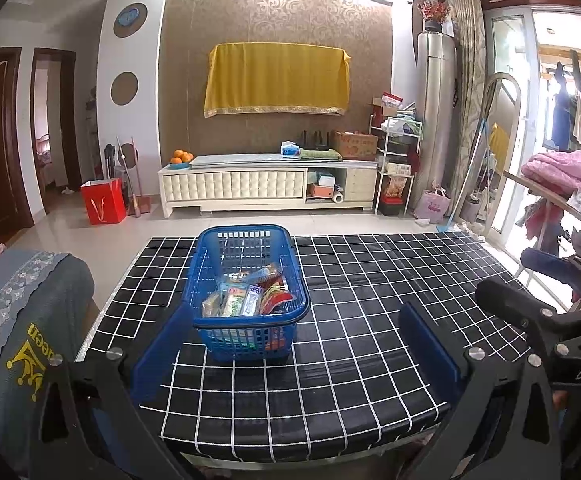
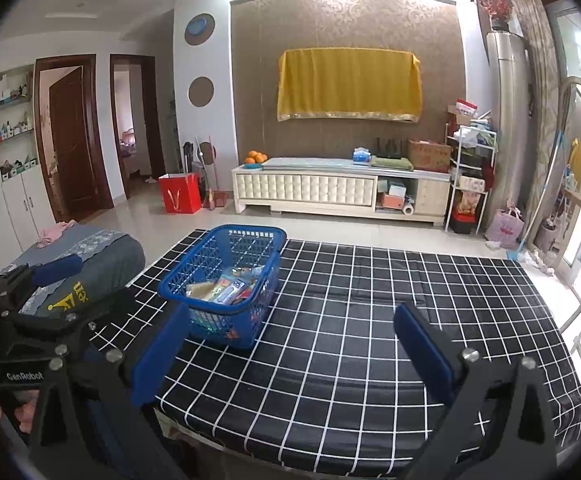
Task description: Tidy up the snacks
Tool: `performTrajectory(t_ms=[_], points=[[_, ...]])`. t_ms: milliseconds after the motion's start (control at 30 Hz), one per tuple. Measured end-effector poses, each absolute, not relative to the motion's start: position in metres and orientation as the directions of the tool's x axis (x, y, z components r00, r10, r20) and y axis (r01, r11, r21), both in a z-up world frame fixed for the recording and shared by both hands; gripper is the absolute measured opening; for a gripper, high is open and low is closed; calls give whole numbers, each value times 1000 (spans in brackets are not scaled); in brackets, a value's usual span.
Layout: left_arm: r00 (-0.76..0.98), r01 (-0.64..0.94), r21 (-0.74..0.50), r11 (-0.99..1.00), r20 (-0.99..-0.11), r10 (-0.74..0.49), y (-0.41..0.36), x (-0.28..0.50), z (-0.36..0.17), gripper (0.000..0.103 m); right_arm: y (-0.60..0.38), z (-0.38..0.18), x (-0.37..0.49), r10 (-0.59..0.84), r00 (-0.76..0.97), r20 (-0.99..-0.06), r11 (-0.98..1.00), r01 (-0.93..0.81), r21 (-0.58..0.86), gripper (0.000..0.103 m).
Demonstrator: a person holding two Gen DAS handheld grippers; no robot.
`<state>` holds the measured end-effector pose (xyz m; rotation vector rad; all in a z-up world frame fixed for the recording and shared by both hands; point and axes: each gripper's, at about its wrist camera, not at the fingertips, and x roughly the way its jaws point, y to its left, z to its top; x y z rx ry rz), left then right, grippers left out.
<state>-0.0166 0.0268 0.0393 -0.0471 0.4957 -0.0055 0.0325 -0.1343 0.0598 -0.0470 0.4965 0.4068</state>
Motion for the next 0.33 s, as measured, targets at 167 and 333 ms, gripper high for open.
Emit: performTrajectory(t_ms=[167, 333], points=[[880, -3, -51, 999, -475, -21, 27, -16, 40, 102, -135, 61, 31, 361, 804, -473, 921, -387, 46, 103], [880, 11, -58, 998, -473, -37, 27, -19, 41, 102, -136, 62, 31, 345, 814, -468, 929, -368, 45, 103]])
